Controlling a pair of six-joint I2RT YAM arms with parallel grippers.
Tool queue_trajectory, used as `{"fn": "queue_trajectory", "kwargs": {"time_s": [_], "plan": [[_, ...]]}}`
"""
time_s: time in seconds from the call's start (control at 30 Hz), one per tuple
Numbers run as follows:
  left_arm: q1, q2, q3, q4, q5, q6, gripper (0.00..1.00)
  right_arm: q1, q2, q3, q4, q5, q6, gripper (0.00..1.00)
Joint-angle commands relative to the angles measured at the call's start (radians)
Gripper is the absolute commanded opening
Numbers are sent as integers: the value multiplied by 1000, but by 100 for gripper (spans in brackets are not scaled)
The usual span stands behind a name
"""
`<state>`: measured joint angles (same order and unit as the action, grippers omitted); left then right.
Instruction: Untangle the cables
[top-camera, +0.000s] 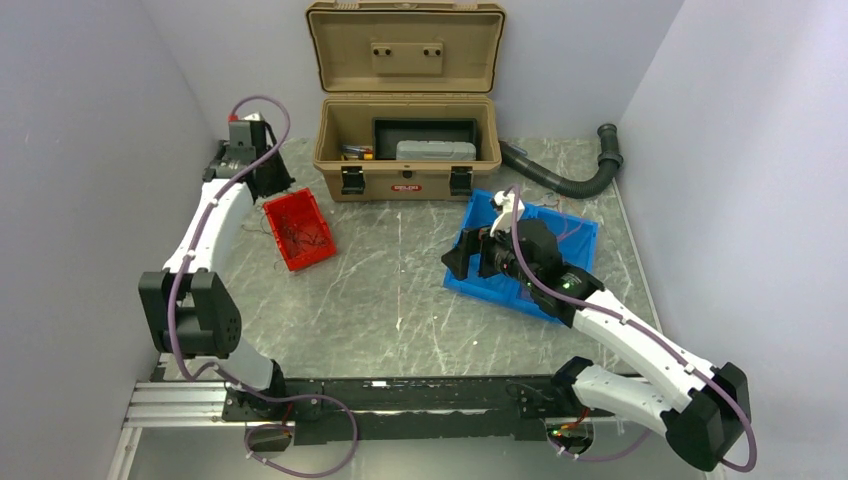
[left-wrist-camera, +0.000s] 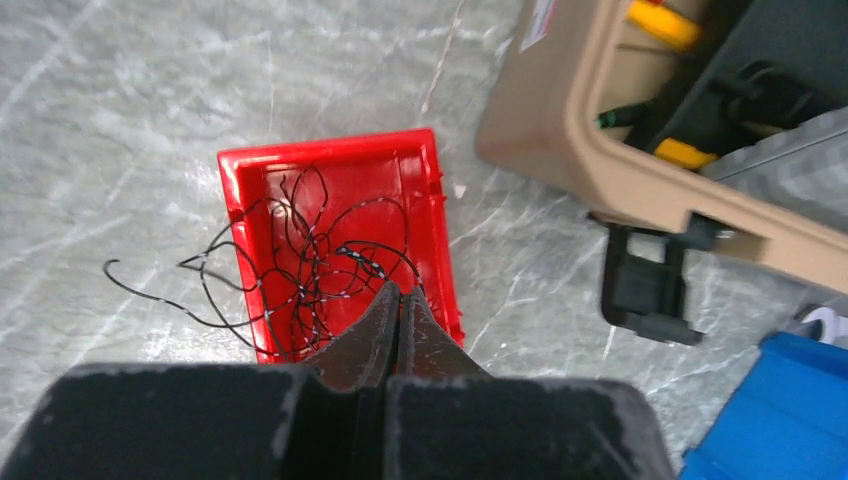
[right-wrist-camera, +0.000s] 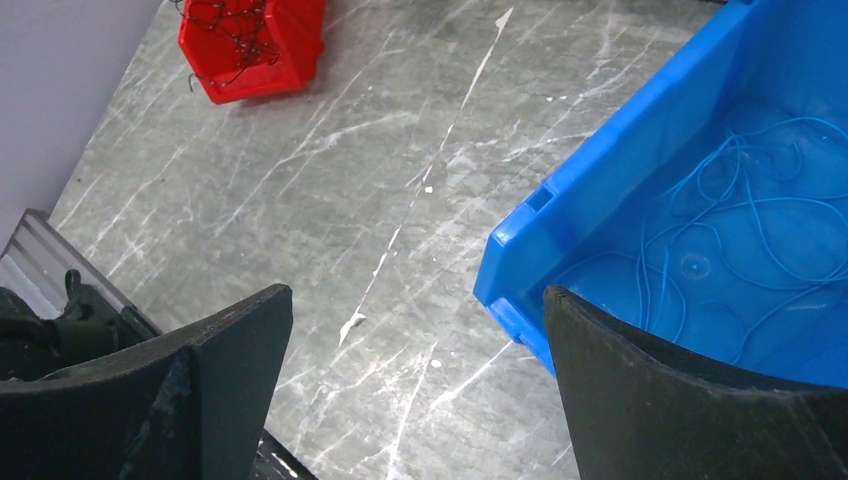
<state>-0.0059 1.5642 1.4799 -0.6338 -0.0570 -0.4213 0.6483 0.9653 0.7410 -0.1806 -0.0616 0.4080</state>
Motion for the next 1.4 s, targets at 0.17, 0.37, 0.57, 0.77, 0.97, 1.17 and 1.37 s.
{"fn": "queue_trajectory", "kwargs": {"time_s": [0.17, 0.37, 0.57, 0.77, 0.97, 1.17, 1.37], "plan": [[-22, 90, -220, 241, 27, -94, 0, -9, 16, 57, 11, -18, -14, 97], [-35, 330, -139, 185, 7, -93, 0, -13, 19, 63, 9, -28, -6, 97], [-40, 319, -140, 188, -13, -73, 0, -14, -6, 59, -16, -9, -9, 97], [-43, 152, -134, 154, -25, -32, 24, -17, -9, 58, -17, -14, -4, 97], [-43, 16, -165, 146, -7, -31, 57, -19, 5, 71, -16, -29, 2, 98], [-45, -114, -231, 145, 40, -34, 72, -18, 5, 80, -60, 0, 5, 99], [-83, -368, -401, 227, 84, -21, 99, -23, 54, 112, -133, 108, 26, 100]]}}
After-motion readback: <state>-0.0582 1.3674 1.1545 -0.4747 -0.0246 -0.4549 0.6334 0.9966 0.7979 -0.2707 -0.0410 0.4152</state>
